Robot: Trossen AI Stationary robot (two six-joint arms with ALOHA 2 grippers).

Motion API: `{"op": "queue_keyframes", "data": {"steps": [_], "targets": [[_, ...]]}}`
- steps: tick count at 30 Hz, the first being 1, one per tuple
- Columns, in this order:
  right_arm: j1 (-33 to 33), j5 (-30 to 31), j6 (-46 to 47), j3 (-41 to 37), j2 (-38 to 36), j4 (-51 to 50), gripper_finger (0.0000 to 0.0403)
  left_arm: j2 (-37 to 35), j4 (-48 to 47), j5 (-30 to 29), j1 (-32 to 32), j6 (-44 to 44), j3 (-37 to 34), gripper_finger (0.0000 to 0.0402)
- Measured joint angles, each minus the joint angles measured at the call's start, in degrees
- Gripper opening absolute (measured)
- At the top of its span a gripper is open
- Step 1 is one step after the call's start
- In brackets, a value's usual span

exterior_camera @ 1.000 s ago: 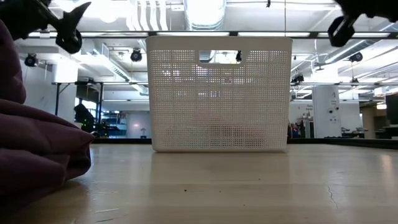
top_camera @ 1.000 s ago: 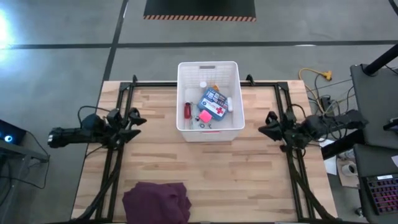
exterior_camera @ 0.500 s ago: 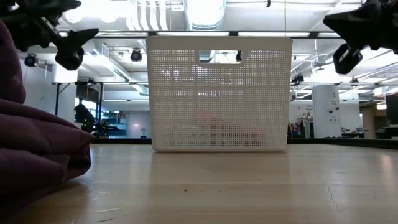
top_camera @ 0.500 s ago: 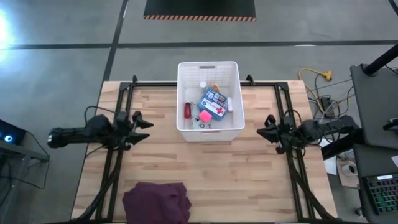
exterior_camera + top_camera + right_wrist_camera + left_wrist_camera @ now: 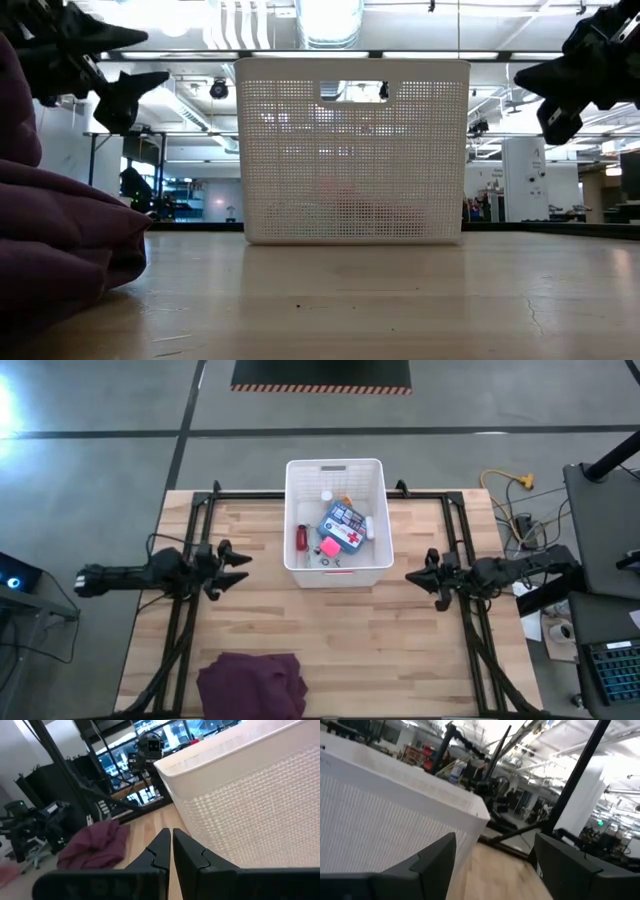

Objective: Pick & place medical supplies in basket/bin
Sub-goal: Return to Home Position

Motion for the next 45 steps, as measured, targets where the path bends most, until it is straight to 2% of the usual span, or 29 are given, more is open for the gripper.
{"op": "queue_keyframes", "data": {"steps": [25, 45], "targets": [[0.0, 0.2, 0.0, 0.0, 2.5, 0.0, 0.0013, 11.0, -0.2, 0.0, 0.0, 0.0, 0.0, 0.0253], [0.0, 0.1, 0.0, 0.0, 2.5, 0.0, 0.0013, 16.4, -0.2, 0.0, 0.0, 0.0, 0.0, 0.0253]]}}
